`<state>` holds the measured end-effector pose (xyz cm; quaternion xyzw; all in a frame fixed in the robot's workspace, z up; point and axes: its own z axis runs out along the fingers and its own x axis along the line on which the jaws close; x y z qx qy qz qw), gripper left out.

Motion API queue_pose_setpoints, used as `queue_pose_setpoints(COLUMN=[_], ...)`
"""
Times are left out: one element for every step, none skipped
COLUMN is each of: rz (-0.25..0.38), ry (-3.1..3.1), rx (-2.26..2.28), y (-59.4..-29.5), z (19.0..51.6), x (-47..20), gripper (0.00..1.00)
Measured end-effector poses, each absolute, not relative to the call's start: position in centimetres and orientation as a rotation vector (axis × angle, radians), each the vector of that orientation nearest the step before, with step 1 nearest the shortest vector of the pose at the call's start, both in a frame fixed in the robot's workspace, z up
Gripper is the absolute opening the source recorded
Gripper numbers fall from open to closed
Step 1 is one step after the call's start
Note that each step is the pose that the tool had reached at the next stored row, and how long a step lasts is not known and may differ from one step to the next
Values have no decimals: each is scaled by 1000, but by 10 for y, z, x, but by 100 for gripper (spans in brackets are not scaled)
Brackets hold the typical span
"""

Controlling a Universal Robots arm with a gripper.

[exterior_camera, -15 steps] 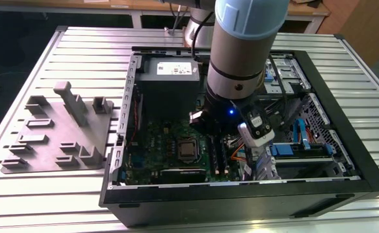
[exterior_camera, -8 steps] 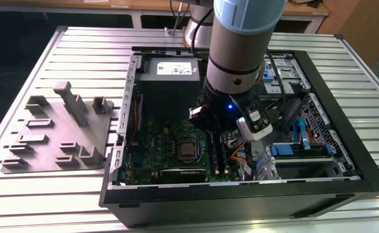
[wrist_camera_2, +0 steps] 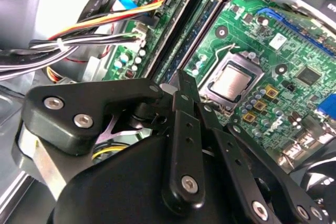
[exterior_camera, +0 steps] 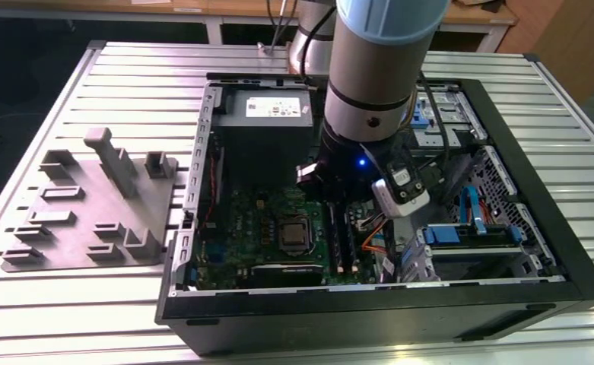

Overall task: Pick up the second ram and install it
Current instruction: 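Press down the second ram until it locks into place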

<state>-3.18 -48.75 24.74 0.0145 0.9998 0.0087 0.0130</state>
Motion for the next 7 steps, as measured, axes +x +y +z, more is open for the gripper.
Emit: queue_pose_setpoints(rz=[27, 27, 27, 27, 27, 27, 27], ry=[3115, 3115, 3115, 3115, 3115, 3115, 3115], rx=[45, 45, 45, 45, 45, 45, 45], y=[-488, -488, -488, -488, -488, -488, -488], z=[247, 248, 248, 248, 248, 248, 248], x=[-32, -32, -32, -32, -32, -32, -32], gripper=[10, 10, 10, 10, 10, 10, 10])
